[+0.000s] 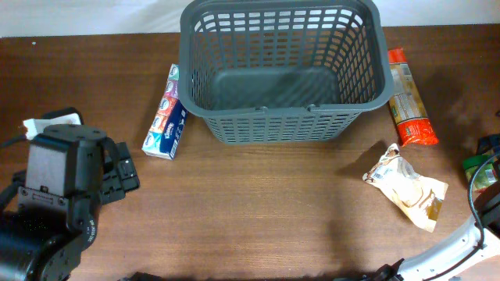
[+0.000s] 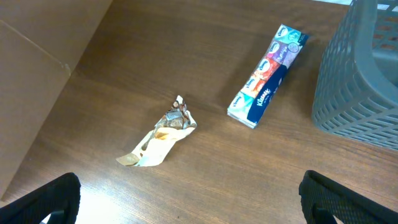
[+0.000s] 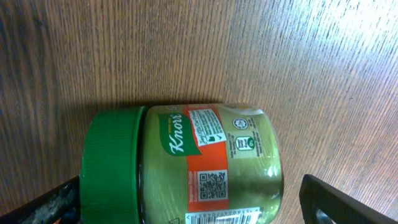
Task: Pack container
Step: 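Close the right gripper around the Knorr jar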
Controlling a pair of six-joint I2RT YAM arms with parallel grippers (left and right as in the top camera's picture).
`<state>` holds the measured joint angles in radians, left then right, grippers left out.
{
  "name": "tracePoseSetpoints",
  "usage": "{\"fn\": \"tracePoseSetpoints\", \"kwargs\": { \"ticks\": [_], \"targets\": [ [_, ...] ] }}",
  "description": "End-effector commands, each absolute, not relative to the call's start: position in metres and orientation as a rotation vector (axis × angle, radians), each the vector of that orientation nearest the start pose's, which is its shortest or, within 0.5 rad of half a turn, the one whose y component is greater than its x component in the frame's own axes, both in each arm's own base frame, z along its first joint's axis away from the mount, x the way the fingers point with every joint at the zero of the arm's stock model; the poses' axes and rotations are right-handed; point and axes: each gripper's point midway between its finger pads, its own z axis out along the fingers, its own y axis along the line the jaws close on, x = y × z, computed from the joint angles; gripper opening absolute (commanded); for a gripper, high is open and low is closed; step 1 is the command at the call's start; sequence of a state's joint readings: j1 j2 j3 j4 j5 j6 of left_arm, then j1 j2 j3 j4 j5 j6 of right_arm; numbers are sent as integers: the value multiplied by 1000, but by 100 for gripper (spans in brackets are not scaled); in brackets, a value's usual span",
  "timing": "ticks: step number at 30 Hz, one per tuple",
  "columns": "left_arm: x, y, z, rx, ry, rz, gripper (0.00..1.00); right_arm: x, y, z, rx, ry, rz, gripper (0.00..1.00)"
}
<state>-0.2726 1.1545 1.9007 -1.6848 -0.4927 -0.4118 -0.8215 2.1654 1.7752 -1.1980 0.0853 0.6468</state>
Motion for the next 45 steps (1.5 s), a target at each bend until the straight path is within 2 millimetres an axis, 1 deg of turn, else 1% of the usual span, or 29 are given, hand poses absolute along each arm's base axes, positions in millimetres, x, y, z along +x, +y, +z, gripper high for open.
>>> {"fn": "tracePoseSetpoints", "kwargs": {
  "ticks": [1,10,12,18,29,34,41,45],
  "targets": [
    [201,28,382,-370,2361,296,100,266,-315,47,2110,2365,-161,99],
    [201,28,382,-369,2361,296,100,266,-315,46,2111,2365,-161,99],
    [201,28,382,-370,2361,296,100,265,-314,44,2114,2368,-161,99],
    [201,28,382,-370,2361,296,100,261,-310,29,2111,2385,-159,99],
    [201,28,382,-370,2361,296,99,262,-310,26,2101,2384,-160,99],
    [201,28,382,-369,2361,296,100,261,-310,20,2076,2402,-160,99],
    [201,28,382,-370,2361,296,99,256,-304,12,2086,2422,-157,99],
    [201,28,382,-370,2361,296,100,256,-305,9,2079,2422,-158,99]
  ]
}}
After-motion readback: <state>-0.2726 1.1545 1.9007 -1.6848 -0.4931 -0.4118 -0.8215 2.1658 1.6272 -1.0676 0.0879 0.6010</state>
